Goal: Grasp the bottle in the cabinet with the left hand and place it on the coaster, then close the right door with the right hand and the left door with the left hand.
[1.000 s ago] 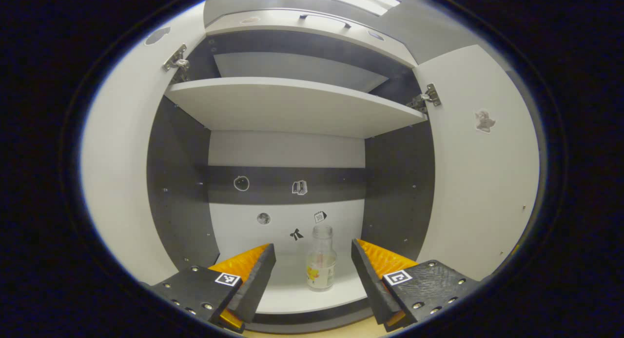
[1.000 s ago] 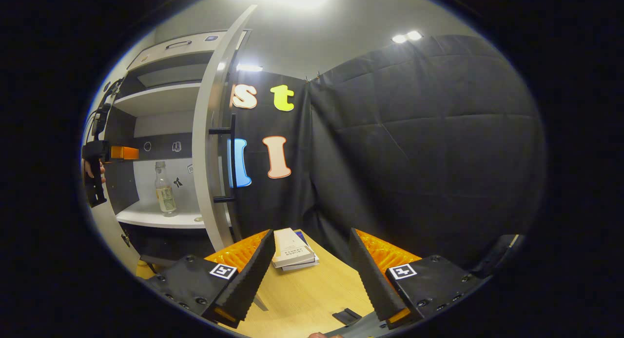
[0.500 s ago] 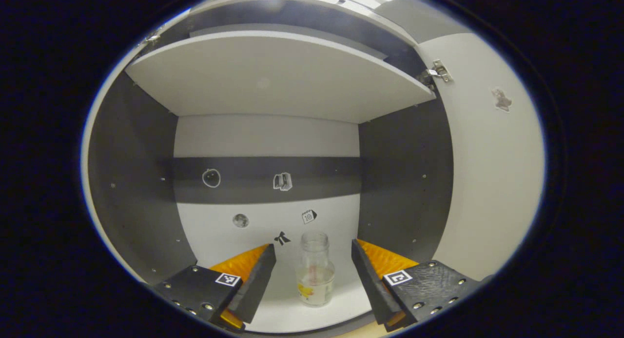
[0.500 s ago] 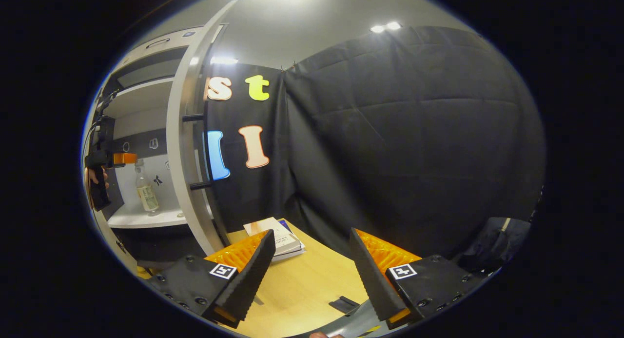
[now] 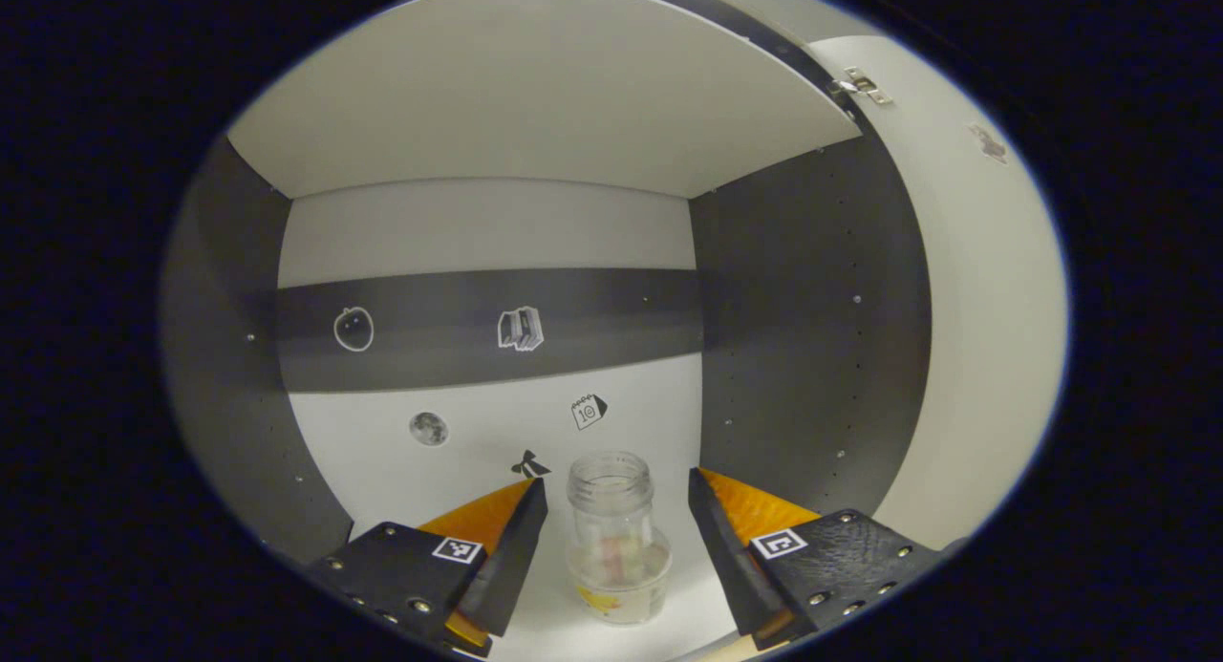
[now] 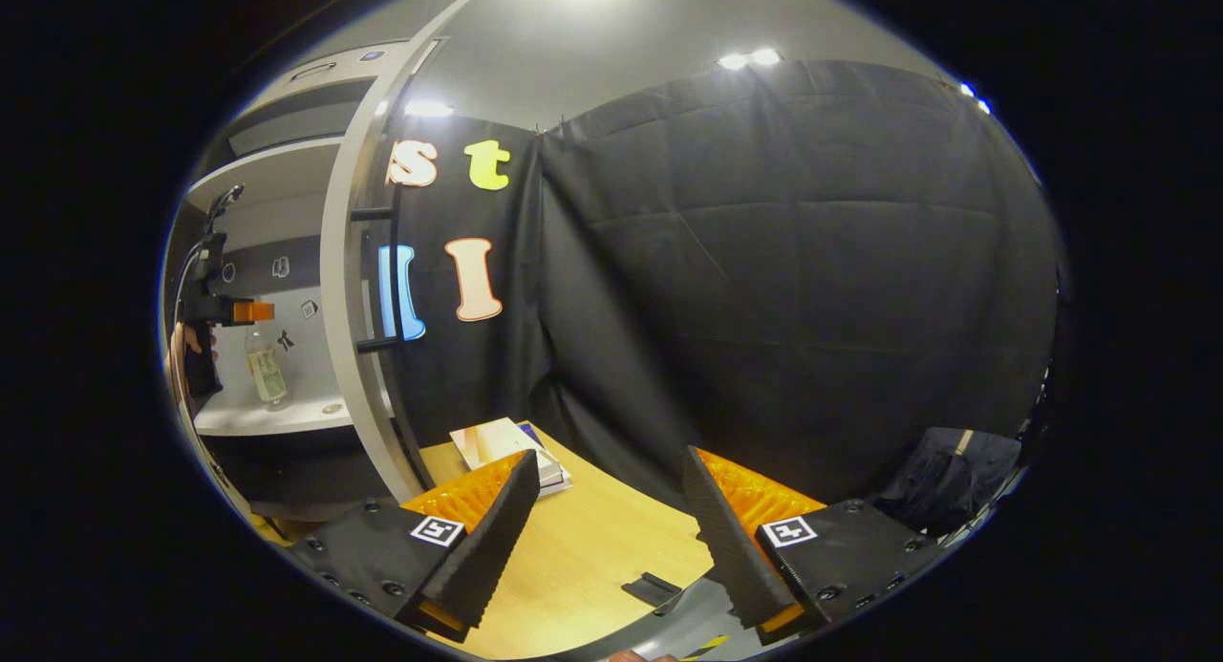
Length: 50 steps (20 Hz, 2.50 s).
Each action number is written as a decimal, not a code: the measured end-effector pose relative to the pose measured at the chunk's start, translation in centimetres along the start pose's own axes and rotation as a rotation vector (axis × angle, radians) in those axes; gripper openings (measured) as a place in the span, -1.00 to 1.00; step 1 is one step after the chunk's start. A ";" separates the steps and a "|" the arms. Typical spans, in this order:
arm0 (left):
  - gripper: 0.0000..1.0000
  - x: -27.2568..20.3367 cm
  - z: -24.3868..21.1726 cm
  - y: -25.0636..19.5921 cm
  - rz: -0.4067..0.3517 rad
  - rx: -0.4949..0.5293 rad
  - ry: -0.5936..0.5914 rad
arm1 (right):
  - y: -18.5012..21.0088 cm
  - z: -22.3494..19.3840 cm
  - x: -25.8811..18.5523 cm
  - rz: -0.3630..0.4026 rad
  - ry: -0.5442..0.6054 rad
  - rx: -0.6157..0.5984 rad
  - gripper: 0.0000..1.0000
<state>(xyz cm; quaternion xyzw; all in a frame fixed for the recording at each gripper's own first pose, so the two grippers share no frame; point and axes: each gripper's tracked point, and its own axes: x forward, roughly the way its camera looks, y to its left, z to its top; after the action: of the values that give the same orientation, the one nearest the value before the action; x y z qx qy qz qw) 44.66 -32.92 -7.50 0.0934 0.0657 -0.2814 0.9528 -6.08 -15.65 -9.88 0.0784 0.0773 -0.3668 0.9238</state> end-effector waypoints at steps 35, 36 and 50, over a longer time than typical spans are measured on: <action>-0.34 -19.4 0.9 -5.6 -0.139 0.009 -0.065 | 2.2 -2.0 1.5 0.187 0.036 -0.007 0.93; -0.27 -20.2 0.7 -5.7 -0.137 0.004 -0.072 | 1.8 -1.5 2.0 0.184 0.019 -0.023 0.95; -0.27 -27.8 -13.6 -10.2 -0.088 -0.064 -0.003 | 0.4 4.5 5.2 0.250 -0.043 -0.017 0.94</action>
<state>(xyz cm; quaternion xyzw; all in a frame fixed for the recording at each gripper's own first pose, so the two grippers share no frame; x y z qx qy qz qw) 14.89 -23.84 -17.21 0.0592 0.0772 -0.3210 0.9421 -1.70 -19.74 -6.49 0.0716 0.0501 -0.2496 0.9644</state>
